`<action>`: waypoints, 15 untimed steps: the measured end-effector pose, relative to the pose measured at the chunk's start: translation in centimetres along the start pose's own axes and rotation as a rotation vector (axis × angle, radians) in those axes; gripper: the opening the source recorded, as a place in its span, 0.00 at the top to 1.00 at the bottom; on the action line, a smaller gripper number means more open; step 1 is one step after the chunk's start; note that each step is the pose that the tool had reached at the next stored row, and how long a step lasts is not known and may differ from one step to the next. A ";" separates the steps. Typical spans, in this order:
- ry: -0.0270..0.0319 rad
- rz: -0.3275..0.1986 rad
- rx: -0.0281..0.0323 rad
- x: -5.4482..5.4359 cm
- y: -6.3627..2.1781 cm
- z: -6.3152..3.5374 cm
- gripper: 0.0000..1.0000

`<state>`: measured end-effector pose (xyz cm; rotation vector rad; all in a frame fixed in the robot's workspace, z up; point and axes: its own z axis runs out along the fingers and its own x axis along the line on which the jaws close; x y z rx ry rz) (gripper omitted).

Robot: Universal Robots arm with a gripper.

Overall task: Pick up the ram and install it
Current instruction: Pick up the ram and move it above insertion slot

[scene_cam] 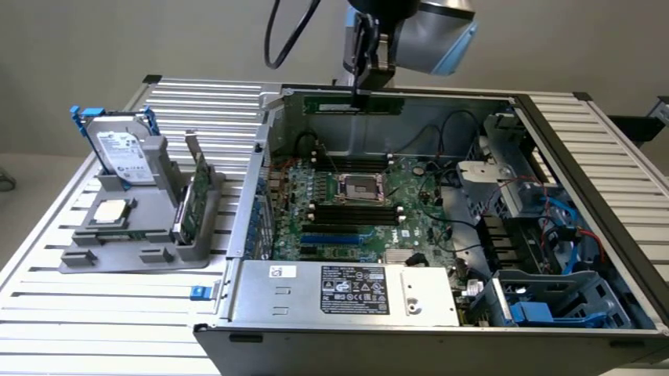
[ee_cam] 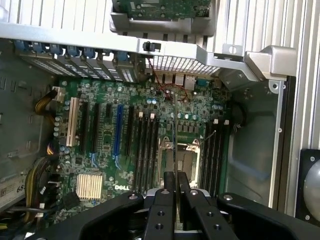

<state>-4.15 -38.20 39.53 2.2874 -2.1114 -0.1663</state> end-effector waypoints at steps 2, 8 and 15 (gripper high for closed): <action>-0.0007 0.009 0.0022 0.0 -0.06 0.02 0.86; -0.0025 0.037 0.0120 -0.2 -0.23 0.05 0.86; -0.0034 0.060 0.0332 -0.4 -0.47 0.05 0.86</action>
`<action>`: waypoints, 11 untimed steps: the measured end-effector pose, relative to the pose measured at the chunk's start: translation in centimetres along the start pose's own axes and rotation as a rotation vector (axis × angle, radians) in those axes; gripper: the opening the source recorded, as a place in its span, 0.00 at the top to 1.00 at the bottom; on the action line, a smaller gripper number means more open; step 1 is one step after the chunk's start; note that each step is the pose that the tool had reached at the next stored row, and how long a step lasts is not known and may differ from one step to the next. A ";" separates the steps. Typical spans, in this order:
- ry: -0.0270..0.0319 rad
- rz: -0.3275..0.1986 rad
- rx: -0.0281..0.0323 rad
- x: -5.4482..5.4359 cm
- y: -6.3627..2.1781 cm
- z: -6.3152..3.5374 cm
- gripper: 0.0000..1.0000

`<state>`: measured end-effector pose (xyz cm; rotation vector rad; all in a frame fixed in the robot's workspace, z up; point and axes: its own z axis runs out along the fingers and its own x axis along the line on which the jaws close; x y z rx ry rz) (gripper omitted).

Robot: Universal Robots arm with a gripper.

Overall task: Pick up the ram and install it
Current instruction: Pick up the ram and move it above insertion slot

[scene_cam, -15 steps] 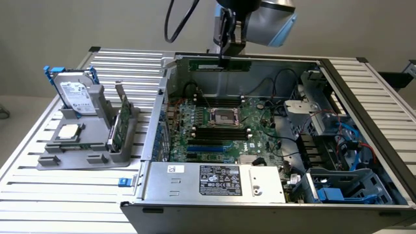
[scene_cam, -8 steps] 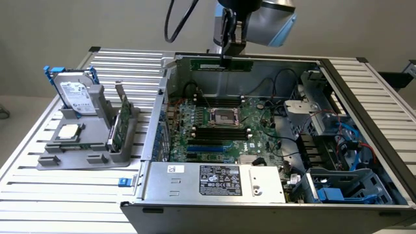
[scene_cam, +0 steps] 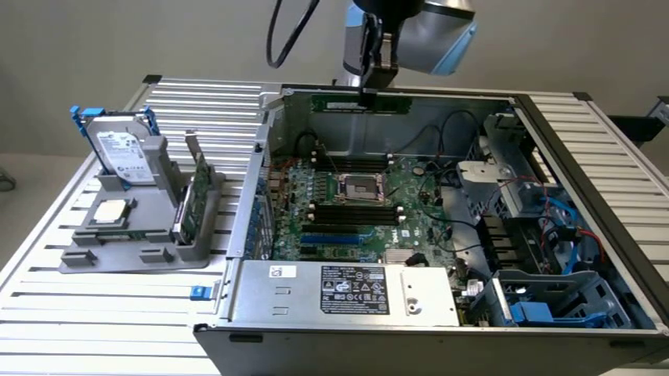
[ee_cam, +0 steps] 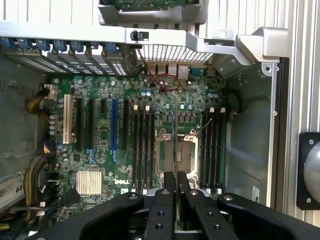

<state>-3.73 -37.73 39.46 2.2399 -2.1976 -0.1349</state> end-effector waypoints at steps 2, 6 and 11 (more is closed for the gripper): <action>-0.0003 0.008 0.0059 -0.1 -0.04 0.00 0.86; -0.0018 0.033 0.0162 -0.1 -0.08 0.05 0.86; 0.0011 0.069 0.0327 -0.1 -0.10 0.24 0.86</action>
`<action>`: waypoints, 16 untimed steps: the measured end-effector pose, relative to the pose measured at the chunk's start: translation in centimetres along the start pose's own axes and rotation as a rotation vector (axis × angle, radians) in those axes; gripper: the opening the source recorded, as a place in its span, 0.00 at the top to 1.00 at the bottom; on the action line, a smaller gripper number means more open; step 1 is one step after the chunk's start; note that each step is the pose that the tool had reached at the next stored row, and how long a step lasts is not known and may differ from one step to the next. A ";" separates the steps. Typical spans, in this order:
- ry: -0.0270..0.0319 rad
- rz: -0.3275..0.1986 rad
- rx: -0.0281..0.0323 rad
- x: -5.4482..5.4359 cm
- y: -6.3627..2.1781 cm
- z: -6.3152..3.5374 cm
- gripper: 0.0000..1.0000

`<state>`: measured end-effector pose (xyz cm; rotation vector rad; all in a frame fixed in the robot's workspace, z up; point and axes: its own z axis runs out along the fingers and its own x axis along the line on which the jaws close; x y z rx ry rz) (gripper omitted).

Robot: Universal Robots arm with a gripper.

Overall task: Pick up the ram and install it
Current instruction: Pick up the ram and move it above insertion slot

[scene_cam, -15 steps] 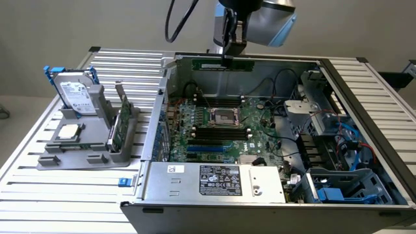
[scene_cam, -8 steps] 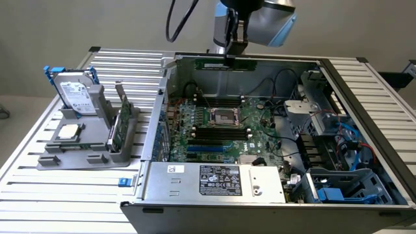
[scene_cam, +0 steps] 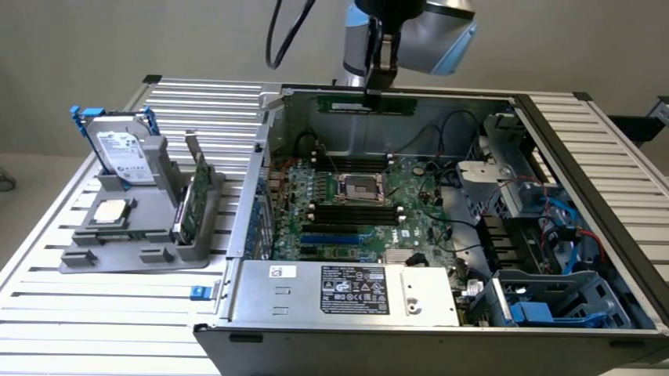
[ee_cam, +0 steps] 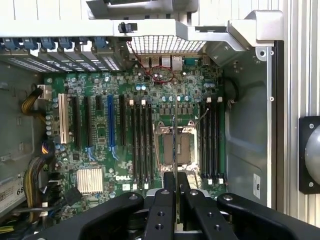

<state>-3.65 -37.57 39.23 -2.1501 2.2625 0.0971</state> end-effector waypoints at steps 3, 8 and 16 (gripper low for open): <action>0.0066 0.008 0.0088 -0.1 0.00 0.19 0.86; 0.0353 0.013 0.0117 -0.5 0.01 0.57 0.86; 0.0511 0.025 0.0081 -0.8 -0.06 0.96 0.86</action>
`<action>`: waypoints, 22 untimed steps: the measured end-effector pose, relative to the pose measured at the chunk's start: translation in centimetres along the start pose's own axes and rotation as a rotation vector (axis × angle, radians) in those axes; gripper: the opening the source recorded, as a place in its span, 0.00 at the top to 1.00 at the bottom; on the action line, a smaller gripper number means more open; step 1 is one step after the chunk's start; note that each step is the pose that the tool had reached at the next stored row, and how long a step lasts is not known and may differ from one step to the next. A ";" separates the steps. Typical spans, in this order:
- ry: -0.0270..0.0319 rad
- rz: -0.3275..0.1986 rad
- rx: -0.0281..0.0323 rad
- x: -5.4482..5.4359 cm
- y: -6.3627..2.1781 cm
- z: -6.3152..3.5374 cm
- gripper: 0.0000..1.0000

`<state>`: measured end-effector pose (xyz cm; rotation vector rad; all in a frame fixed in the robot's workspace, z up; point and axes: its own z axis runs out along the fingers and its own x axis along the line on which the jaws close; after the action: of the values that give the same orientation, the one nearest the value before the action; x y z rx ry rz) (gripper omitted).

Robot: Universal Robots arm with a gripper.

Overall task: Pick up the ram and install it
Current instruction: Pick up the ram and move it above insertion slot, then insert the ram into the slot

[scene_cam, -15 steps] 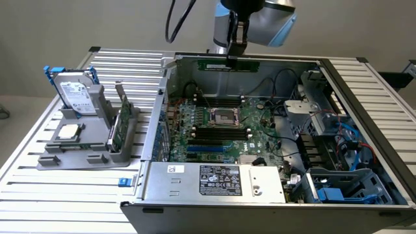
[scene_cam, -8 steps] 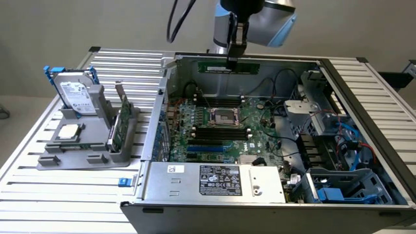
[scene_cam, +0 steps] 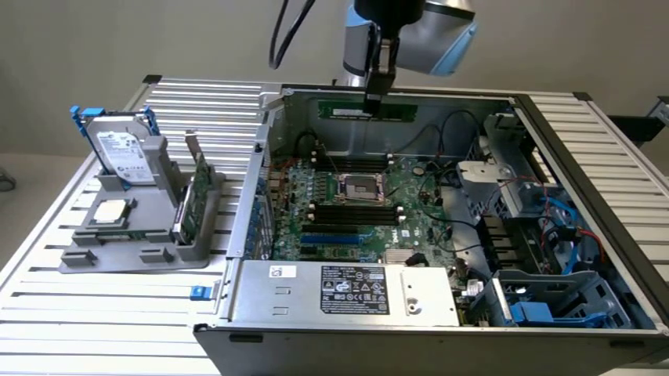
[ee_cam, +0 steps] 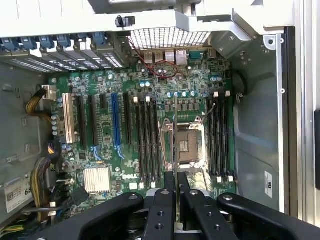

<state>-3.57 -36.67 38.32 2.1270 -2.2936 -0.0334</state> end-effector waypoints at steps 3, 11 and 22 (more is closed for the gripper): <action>0.0029 0.005 -0.0046 -0.1 -0.06 0.11 0.86; 0.0081 0.016 -0.0167 -0.4 -0.27 0.35 0.86; 0.0081 0.016 -0.0167 -0.4 -0.28 0.35 0.86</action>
<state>-3.28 -36.32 37.97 2.0972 -2.2970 -0.0435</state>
